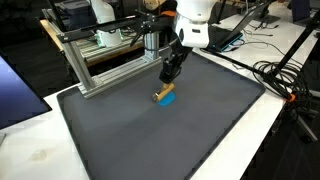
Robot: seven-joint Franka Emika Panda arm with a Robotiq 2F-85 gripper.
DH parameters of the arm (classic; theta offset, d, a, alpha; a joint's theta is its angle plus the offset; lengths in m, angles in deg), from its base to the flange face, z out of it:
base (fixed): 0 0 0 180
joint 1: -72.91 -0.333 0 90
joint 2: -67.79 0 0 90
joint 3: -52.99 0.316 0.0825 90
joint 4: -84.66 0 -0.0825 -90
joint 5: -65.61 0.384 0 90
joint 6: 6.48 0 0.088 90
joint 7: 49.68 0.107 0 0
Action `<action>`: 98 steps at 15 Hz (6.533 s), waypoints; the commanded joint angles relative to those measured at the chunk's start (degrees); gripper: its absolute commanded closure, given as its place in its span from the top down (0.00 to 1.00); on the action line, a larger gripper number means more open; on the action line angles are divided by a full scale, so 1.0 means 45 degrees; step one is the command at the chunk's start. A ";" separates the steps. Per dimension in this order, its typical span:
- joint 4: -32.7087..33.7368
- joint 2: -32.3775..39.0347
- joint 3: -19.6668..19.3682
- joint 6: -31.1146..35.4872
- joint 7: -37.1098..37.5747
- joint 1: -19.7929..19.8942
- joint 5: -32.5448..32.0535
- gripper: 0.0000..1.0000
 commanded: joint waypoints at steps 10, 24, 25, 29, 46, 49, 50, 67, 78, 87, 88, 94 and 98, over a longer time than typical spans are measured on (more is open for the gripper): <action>-0.0296 0.0589 0.0086 0.2444 0.0040 0.0072 0.0111 0.22; 0.0183 0.0907 0.0095 -0.0056 -0.0584 0.0095 -0.0075 0.22; 0.0207 0.0916 0.0099 -0.0214 -0.0613 0.0103 -0.0086 0.22; 0.0350 0.1043 0.0107 -0.0846 -0.0699 0.0125 -0.0095 0.22; -0.4200 -0.3981 -0.0346 -0.0839 -0.0168 0.0945 0.0278 0.22; -0.6039 -0.6017 -0.0456 0.0451 0.0543 0.0798 0.0348 0.22; -0.6664 -0.6704 -0.0450 0.0761 0.0749 0.0731 0.0360 0.22; -1.2161 -1.3492 0.0383 0.1601 0.3968 -0.0125 0.0050 0.47; -1.3228 -1.3849 0.0432 0.2283 0.3242 -0.0314 -0.0095 0.22; -1.4085 -1.4374 0.0261 0.2731 0.2623 -0.0417 0.0028 0.22; -1.4133 -1.4463 0.0214 0.2598 0.2490 -0.0432 0.0041 0.22; -1.4558 -1.4881 0.0085 0.2392 0.2113 -0.0491 0.0163 0.22; -1.4954 -1.5436 0.0083 0.2067 0.2094 -0.0549 0.0286 0.22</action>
